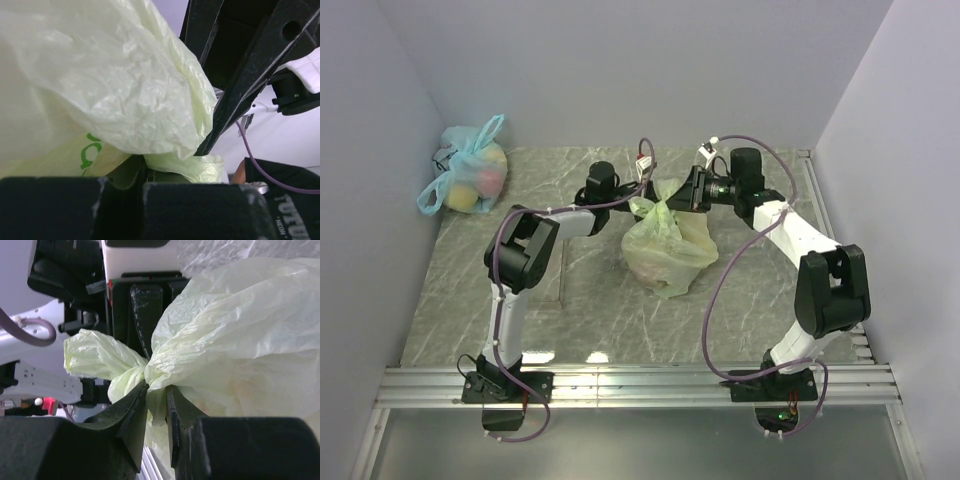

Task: Place the fake fruits into the plastic bag and tie a complex knot

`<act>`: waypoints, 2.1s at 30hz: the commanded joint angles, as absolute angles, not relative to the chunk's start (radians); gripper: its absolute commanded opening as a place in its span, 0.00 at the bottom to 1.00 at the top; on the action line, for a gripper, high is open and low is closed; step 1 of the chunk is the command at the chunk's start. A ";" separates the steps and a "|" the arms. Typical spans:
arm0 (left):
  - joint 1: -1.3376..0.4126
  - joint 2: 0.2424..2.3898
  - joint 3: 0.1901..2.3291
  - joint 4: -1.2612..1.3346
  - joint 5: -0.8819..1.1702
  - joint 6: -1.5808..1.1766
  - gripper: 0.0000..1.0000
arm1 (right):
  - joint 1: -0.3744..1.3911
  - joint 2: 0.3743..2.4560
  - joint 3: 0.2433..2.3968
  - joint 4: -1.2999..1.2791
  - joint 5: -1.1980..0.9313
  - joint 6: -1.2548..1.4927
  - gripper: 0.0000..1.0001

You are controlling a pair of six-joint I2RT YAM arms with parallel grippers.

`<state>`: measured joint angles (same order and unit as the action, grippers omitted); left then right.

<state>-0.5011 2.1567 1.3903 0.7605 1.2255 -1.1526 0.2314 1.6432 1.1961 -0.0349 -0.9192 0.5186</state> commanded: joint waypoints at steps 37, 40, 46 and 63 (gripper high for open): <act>-0.548 2.137 1.374 1.000 1.197 -1.249 0.00 | 0.064 1.515 1.190 -0.428 -1.052 0.265 0.42; -0.549 2.135 1.373 0.994 1.195 -1.239 0.00 | 0.074 1.531 1.184 -0.396 -1.051 0.322 0.43; -0.549 2.137 1.374 0.980 1.189 -1.227 0.00 | 0.092 1.558 1.184 -0.360 -1.055 0.388 0.46; -0.552 2.138 1.371 0.982 1.192 -1.215 0.00 | 0.132 1.583 1.195 -0.373 -1.045 0.351 0.05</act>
